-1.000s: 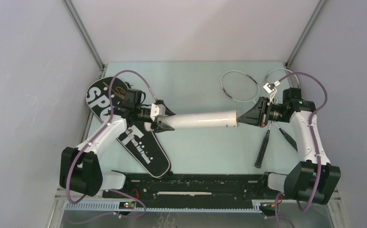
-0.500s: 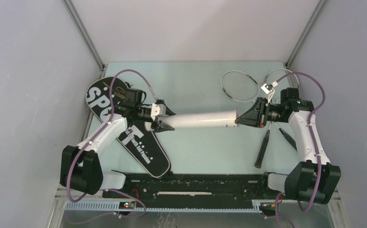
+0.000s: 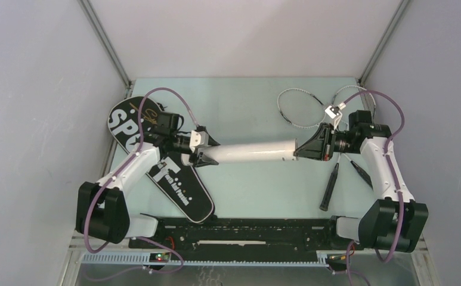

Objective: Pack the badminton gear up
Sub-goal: Close the lid on the shuttle tube.

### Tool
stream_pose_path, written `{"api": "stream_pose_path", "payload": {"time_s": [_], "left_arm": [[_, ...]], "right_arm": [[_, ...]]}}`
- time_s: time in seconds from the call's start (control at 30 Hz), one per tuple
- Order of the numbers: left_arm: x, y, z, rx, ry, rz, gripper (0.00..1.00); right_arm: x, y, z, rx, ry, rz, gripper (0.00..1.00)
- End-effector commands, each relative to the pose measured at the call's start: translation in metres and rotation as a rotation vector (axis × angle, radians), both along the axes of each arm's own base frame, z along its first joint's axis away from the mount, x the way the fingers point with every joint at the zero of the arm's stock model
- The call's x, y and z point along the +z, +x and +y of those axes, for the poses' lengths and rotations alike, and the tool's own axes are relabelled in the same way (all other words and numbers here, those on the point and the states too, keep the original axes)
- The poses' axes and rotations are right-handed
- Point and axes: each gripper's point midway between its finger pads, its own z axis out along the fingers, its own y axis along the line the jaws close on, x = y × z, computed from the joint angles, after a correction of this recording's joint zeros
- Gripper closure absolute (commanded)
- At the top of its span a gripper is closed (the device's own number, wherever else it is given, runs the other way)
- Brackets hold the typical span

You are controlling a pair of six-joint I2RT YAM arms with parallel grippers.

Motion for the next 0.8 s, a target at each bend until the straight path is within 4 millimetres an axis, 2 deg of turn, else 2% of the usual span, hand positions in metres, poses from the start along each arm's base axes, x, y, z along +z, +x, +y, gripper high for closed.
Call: {"api": "stream_pose_path", "payload": {"time_s": [0.0, 0.33, 0.53, 0.67, 0.77], "left_arm": [[0.042, 0.004, -0.016, -0.075, -0.082, -0.118, 0.54], [0.045, 0.001, -0.016, -0.085, -0.09, -0.12, 0.54], [0.049, -0.001, -0.017, -0.089, -0.098, -0.123, 0.54], [0.054, -0.002, -0.017, -0.091, -0.105, -0.122, 0.54], [0.055, -0.003, -0.018, -0.095, -0.109, -0.124, 0.55]], "right_arm": [[0.009, -0.004, 0.01, 0.054, 0.032, -0.025, 0.78], [-0.001, 0.002, 0.008, 0.044, 0.014, -0.005, 0.67], [-0.003, 0.004, 0.009, 0.055, 0.014, -0.005, 0.52], [-0.006, 0.01, 0.009, 0.061, 0.006, -0.003, 0.36], [-0.01, 0.014, 0.005, 0.047, -0.002, 0.007, 0.32]]}}
